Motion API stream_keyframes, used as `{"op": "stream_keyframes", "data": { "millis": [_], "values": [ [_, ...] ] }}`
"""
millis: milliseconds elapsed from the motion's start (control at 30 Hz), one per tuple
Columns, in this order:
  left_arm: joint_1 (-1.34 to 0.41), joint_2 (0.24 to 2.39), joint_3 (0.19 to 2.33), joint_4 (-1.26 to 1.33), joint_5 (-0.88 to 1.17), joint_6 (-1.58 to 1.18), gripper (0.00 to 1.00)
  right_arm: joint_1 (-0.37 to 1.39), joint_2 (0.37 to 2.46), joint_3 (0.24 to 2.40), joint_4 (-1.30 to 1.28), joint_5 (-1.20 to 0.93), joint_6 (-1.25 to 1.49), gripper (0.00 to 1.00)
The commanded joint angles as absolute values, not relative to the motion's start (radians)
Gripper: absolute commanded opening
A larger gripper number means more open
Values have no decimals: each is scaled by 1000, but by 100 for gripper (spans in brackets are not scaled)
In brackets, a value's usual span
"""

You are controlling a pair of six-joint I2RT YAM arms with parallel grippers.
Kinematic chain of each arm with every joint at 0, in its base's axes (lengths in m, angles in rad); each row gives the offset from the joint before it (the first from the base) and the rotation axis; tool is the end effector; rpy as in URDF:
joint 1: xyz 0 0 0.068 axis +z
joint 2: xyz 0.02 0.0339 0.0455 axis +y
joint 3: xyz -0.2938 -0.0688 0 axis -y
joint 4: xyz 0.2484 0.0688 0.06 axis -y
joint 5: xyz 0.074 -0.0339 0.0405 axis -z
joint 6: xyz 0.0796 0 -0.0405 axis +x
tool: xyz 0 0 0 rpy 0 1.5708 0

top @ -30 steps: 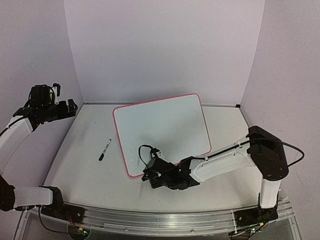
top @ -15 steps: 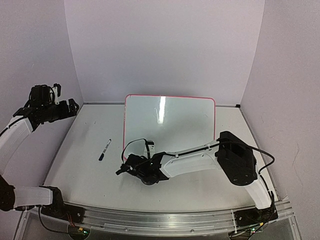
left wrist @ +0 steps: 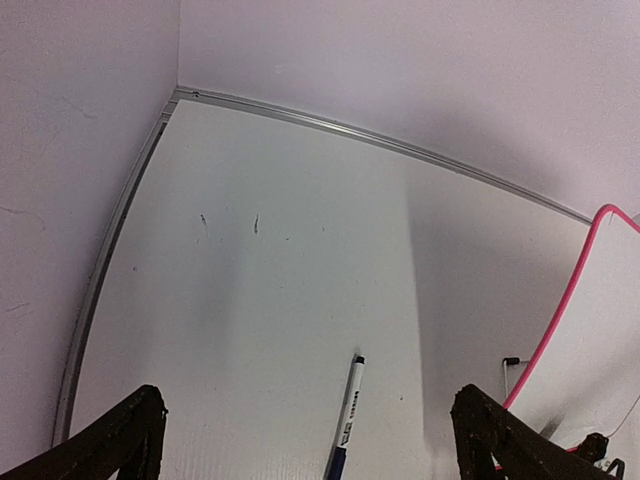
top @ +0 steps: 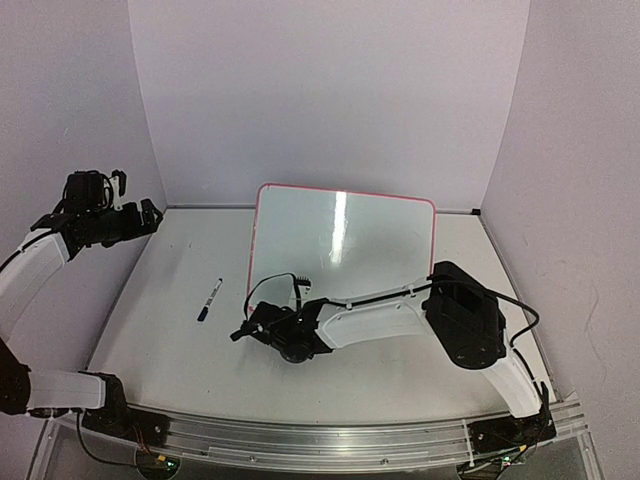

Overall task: Write a sentence on the whiteboard
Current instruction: Move the whiteboard to the center of the board, then pick up the whiteboard marker from the center of the board.

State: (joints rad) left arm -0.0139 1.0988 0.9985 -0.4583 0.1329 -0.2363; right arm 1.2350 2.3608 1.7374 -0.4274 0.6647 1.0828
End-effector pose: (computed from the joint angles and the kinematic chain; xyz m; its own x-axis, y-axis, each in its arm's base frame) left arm 0.2691 -0.0143 0.3290 -0.5448 -0.2245 -0.8080 -0.0014 0.9638 -0.2668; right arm 0.2221 0.4873 0.1054 -0.7013 0.1005 -0.7058 -0.0485 0.9810 0.1879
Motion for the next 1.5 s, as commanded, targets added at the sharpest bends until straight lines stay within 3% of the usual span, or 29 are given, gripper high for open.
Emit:
{"op": "stream_keyframes", "data": {
  "millis": [0,200,333,667,900,1067,1233,1400,1467],
  "values": [
    [-15,1119,992,-417,164,-250,99,1232,2290,1704,-434,654,1075,54],
    [-19,1140,990,-411,181,-245,100,1237,2174,1586,-409,570,1041,56],
    [-35,1151,994,-426,139,-232,99,1246,2065,1462,-337,516,990,64],
    [-152,1249,1025,-504,59,-279,98,1233,1734,1197,-218,406,704,69],
    [-240,1271,856,-461,48,-447,97,992,1467,1055,-216,214,540,70],
    [-287,1361,838,-514,66,-440,94,843,1404,991,-212,115,509,69],
    [-332,1445,841,-538,36,-427,84,762,1363,935,-192,76,514,69],
    [-345,1520,863,-543,30,-400,63,746,1343,882,-167,66,563,68],
    [-346,1541,874,-542,24,-387,59,746,1338,869,-164,67,580,68]
  ]
}}
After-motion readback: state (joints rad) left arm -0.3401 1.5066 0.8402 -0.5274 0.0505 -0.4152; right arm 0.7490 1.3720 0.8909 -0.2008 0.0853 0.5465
